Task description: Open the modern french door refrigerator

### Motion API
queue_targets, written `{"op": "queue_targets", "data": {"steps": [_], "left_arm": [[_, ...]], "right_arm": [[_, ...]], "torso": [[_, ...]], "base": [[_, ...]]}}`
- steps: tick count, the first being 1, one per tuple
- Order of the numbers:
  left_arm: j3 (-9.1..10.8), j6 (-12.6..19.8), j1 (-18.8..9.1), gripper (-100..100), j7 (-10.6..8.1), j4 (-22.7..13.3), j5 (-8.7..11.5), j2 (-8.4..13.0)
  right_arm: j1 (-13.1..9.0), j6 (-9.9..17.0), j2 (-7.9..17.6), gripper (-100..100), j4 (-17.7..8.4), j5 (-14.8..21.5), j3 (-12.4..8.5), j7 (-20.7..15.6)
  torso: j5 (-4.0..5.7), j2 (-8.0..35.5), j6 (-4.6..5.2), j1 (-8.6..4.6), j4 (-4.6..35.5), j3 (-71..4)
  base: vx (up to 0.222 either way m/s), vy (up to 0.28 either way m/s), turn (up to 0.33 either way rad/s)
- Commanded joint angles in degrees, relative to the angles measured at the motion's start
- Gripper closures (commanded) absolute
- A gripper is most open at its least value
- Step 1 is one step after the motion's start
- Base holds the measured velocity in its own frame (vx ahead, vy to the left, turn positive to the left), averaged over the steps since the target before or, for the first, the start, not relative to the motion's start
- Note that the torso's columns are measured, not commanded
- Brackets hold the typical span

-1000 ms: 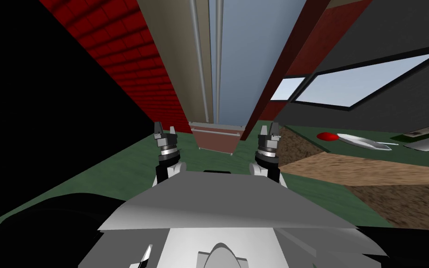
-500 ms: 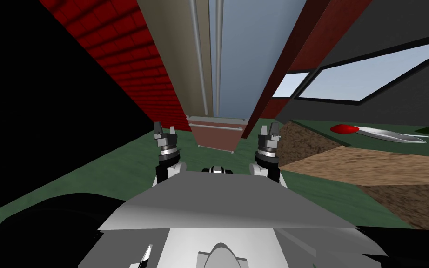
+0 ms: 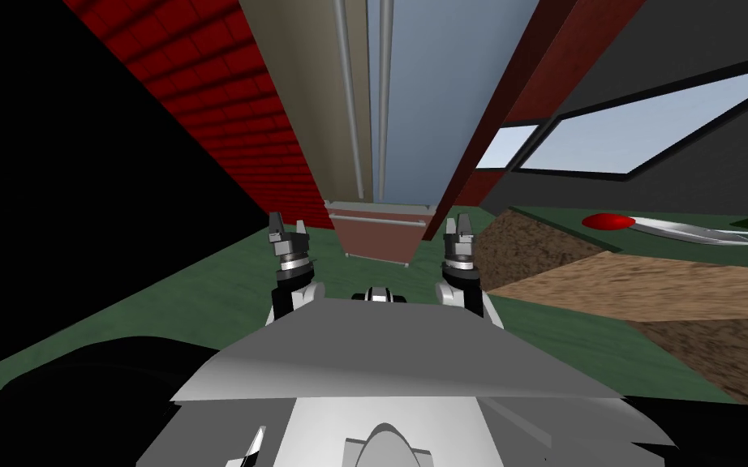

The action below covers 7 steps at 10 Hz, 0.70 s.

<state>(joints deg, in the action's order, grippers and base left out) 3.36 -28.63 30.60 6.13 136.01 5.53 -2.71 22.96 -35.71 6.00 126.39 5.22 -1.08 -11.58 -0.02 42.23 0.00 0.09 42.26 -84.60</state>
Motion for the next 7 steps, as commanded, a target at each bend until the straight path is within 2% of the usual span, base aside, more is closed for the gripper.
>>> {"op": "queue_targets", "data": {"steps": [1,7], "left_arm": [[0.00,0.00,0.00,0,0.00,0.00,0.00,0.00],[0.00,0.00,0.00,0,0.00,0.00,0.00,0.00]], "right_arm": [[-2.83,0.02,3.00,-100,-2.48,2.23,0.52,-1.59],[-11.91,-0.65,8.61,-100,-10.67,9.42,2.27,-6.72]], "torso": [[0.00,-0.01,0.00,-0.04,0.00,-0.01],[0.03,0.05,0.00,-0.12,0.02,0.03]], "base": [[0.049,0.094,-0.028],[0.061,0.125,-0.044]]}}
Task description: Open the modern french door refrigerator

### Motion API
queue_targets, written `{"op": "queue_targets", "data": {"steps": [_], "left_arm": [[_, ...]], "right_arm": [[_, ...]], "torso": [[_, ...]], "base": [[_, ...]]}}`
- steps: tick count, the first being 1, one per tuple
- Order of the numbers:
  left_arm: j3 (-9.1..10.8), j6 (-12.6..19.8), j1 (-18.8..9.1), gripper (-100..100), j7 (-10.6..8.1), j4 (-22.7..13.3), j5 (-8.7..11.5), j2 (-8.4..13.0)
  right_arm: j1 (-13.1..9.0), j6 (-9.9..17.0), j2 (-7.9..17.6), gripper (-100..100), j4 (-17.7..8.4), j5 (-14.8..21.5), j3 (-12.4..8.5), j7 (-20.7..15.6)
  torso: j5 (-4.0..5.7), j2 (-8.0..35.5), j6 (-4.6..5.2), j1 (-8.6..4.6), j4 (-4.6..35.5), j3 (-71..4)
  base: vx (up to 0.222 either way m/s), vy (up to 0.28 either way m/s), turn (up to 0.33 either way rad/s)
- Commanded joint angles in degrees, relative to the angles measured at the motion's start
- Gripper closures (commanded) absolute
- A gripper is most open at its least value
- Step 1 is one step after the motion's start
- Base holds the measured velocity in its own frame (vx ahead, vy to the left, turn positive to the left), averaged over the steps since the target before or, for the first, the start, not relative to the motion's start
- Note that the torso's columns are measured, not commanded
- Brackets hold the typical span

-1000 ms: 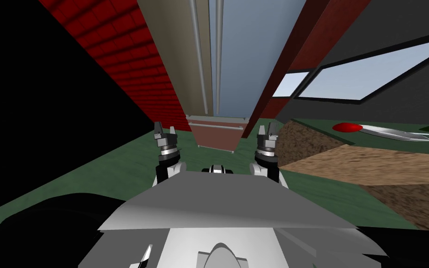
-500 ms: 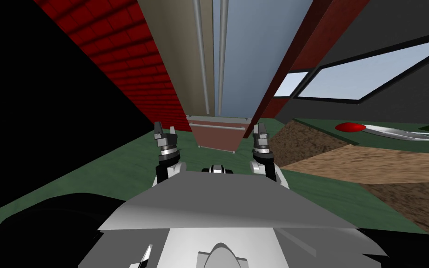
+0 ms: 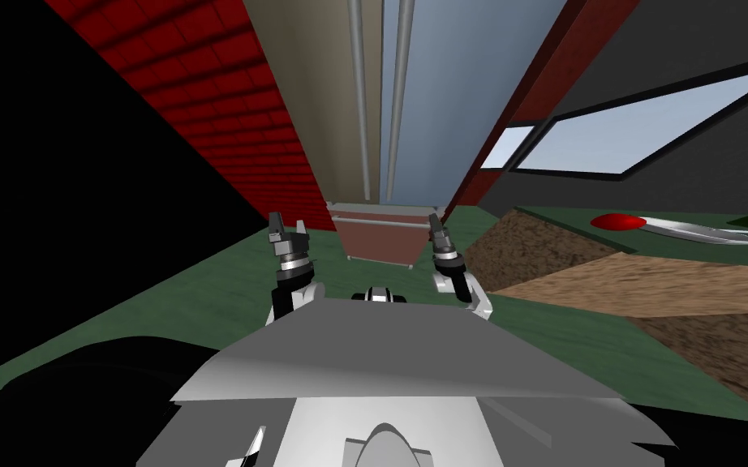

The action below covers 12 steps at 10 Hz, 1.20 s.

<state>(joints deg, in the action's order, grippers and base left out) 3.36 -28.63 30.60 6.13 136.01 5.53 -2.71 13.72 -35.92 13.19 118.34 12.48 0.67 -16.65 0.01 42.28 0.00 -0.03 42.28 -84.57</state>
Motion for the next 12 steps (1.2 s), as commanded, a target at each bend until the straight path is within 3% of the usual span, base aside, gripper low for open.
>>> {"op": "queue_targets", "data": {"steps": [1,7,8,12], "left_arm": [[0.00,0.00,0.00,0,0.00,0.00,0.00,0.00],[0.00,0.00,0.00,0,0.00,0.00,0.00,0.00],[0.00,0.00,0.00,0,0.00,0.00,0.00,0.00],[0.00,0.00,0.00,0,0.00,0.00,0.00,0.00]], "right_arm": [[-4.42,-0.58,2.32,-100,-4.09,3.55,0.85,-2.64],[-15.43,-1.29,8.23,-100,-14.21,12.51,3.04,-9.00],[-15.84,-1.29,8.23,-100,-14.82,12.51,3.04,-9.00],[-21.95,-1.47,11.65,-100,-20.92,17.18,4.19,-12.27]], "torso": [[-0.01,0.00,0.00,0.04,0.00,0.00],[0.01,-0.05,0.00,-0.06,-0.02,-0.04],[0.02,0.03,0.01,-0.07,0.00,0.01],[-0.01,-0.01,0.00,0.02,-0.01,-0.01]], "base": [[0.067,0.145,-0.053],[0.072,0.161,-0.055],[0.040,0.114,-0.017],[0.046,0.110,-0.036]]}}
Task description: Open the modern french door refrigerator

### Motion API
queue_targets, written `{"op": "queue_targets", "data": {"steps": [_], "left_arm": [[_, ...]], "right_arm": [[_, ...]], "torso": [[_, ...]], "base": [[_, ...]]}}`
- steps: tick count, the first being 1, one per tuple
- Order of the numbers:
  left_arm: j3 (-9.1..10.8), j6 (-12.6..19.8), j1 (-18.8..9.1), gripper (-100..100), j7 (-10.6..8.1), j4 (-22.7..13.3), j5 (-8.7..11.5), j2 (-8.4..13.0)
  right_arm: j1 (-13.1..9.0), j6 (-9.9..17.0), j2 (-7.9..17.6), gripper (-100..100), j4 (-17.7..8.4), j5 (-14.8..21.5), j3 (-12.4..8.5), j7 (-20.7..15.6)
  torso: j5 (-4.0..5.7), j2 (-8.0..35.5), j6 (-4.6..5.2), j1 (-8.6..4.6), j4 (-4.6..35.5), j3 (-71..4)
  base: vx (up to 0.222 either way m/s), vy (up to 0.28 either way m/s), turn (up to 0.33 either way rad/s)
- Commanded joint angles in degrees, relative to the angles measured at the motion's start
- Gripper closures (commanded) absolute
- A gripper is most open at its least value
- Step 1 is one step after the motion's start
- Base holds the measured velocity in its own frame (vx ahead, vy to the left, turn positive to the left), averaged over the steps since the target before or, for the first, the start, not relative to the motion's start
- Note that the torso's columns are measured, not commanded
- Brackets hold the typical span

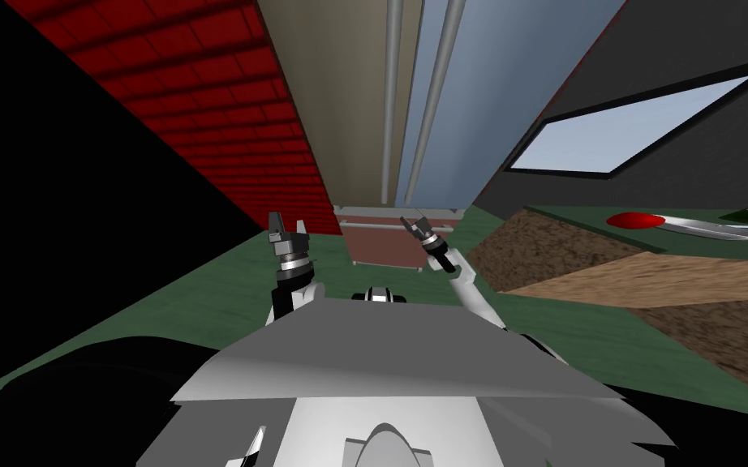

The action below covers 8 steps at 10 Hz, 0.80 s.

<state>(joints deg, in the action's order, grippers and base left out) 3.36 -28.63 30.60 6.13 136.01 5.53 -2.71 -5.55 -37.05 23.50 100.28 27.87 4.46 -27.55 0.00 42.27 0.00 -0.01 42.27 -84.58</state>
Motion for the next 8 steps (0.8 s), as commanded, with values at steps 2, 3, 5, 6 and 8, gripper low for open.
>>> {"op": "queue_targets", "data": {"steps": [2,3,5,6,8], "left_arm": [[0.00,0.00,0.00,0,0.00,0.00,0.00,0.00],[0.00,0.00,0.00,0,0.00,0.00,0.00,0.00],[0.00,0.00,0.00,0,0.00,0.00,0.00,0.00],[0.00,0.00,0.00,0,0.00,0.00,0.00,0.00],[0.00,0.00,0.00,0,0.00,0.00,0.00,0.00]], "right_arm": [[-4.74,-0.36,2.57,-100,-5.24,3.35,0.79,-2.45],[-6.79,-0.38,3.85,-100,-7.48,4.88,1.17,-3.52],[-8.83,-0.38,5.17,-100,-9.74,6.41,1.55,-4.57],[-10.85,-0.37,6.51,-100,-12.01,7.90,1.92,-5.60],[-12.84,-0.36,7.85,-100,-14.25,9.38,2.29,-6.62]], "torso": [[-0.01,-0.01,0.00,0.05,0.00,0.00],[0.00,0.02,0.00,-0.01,0.01,0.02],[-0.03,0.02,-0.01,0.11,0.01,0.02],[0.02,0.09,0.00,-0.07,0.03,0.06],[0.00,0.03,0.00,0.05,0.02,0.02]], "base": [[0.051,0.117,-0.040],[0.053,0.120,-0.042],[0.040,0.130,-0.037],[0.023,0.086,-0.032],[0.035,0.113,-0.041]]}}
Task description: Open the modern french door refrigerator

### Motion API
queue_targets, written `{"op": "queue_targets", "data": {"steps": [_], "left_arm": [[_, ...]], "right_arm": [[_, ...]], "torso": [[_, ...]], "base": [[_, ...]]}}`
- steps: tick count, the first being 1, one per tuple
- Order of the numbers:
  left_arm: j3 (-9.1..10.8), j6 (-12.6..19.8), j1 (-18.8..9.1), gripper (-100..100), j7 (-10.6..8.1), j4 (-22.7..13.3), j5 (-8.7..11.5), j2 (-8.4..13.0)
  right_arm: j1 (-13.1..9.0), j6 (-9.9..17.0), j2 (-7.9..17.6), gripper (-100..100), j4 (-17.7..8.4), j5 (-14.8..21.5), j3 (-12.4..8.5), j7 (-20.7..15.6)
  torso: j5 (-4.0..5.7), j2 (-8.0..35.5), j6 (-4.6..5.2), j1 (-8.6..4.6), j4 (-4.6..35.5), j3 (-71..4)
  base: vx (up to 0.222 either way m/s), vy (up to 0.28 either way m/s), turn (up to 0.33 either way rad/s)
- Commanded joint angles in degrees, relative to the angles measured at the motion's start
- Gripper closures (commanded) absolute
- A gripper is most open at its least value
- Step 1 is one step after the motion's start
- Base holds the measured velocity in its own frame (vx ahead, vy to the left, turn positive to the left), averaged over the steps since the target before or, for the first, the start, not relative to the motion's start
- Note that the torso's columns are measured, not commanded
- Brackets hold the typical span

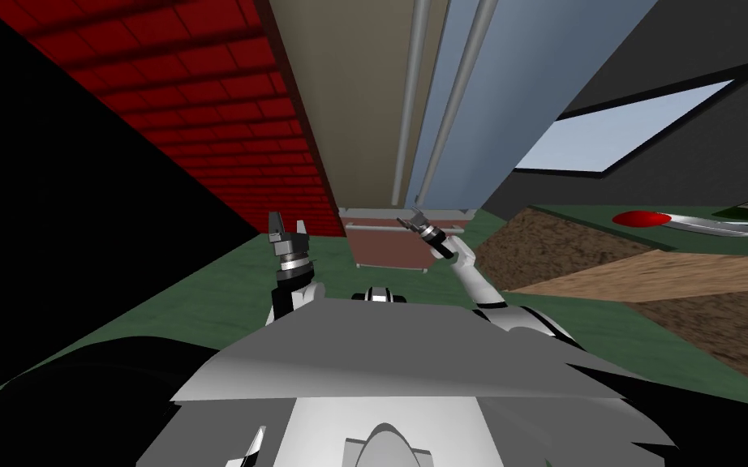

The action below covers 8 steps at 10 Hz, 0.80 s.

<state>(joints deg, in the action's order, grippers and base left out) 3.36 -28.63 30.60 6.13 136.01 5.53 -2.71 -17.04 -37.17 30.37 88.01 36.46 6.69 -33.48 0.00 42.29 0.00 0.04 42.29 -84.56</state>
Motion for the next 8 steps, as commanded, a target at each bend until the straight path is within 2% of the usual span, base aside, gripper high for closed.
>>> {"op": "queue_targets", "data": {"steps": [1,2,3,8], "left_arm": [[0.00,0.00,0.00,0,0.00,0.00,0.00,0.00],[0.00,0.00,0.00,0,0.00,0.00,0.00,0.00],[0.00,0.00,0.00,0,0.00,0.00,0.00,0.00],[0.00,0.00,0.00,0,0.00,0.00,0.00,0.00]], "right_arm": [[-3.28,-0.22,2.32,-100,-4.18,2.22,0.42,-1.67],[-5.15,-0.21,3.63,-100,-5.81,3.61,0.77,-2.63],[-5.16,-0.21,3.63,-100,-6.31,3.61,0.77,-2.63],[-13.23,-0.18,9.43,-100,-15.33,9.61,2.26,-6.78]], "torso": [[0.01,-0.04,0.00,-0.07,-0.01,-0.02],[0.01,-0.06,0.00,-0.04,-0.02,-0.04],[-0.02,-0.06,-0.01,0.06,-0.02,-0.04],[-0.02,0.02,-0.01,0.03,0.00,0.01]], "base": [[0.044,0.105,-0.031],[0.050,0.137,-0.055],[0.035,0.090,-0.019],[0.045,0.124,-0.041]]}}
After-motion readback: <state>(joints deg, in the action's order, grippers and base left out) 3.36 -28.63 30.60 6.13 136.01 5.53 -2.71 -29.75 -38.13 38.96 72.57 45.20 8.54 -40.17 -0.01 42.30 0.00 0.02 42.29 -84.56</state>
